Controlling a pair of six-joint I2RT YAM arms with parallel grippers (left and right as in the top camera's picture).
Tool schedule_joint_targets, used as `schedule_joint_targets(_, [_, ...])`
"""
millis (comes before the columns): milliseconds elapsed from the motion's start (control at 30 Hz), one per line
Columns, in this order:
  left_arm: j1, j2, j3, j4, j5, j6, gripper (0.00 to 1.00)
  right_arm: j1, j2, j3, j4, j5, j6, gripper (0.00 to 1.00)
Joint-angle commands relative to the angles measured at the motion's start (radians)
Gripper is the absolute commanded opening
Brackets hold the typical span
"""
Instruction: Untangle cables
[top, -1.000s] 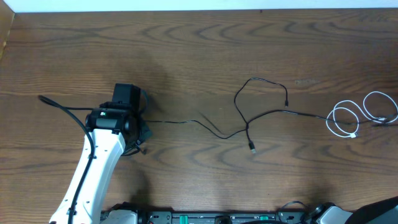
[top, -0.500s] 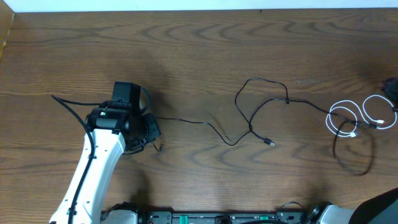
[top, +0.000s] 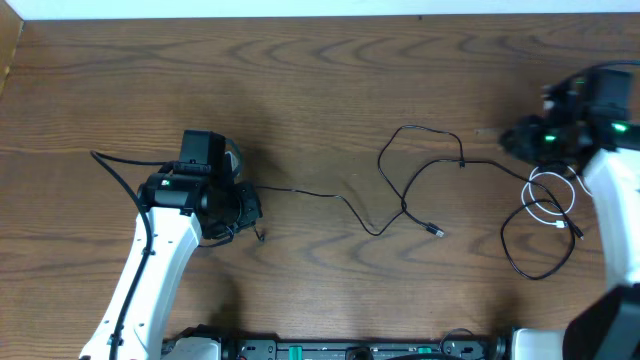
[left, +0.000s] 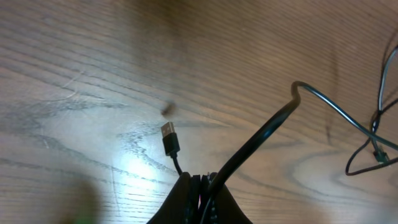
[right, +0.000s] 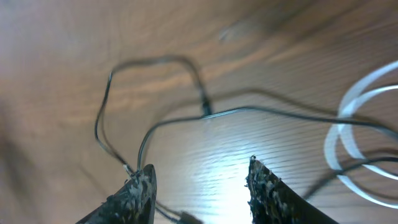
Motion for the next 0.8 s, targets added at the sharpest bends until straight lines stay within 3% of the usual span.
schedule_joint_targets(0, [0.002, 0.002, 0.013, 0.000, 0.034, 0.036, 0.08, 0.085, 0.071, -0.034, -0.005, -0.005, -0.019, 0.44])
schedule_joint_targets(167, [0.002, 0.002, 0.013, 0.000, 0.034, 0.040, 0.08, 0.159, 0.177, -0.053, 0.016, -0.030, -0.032, 0.44])
schedule_joint_targets(400, [0.002, 0.002, 0.013, 0.000, 0.034, 0.043, 0.07, 0.187, 0.320, -0.057, 0.122, -0.261, -0.071, 0.43])
schedule_joint_targets(767, [0.002, 0.002, 0.013, 0.000, 0.034, 0.043, 0.08, 0.189, 0.386, -0.057, 0.164, -0.348, -0.047, 0.41])
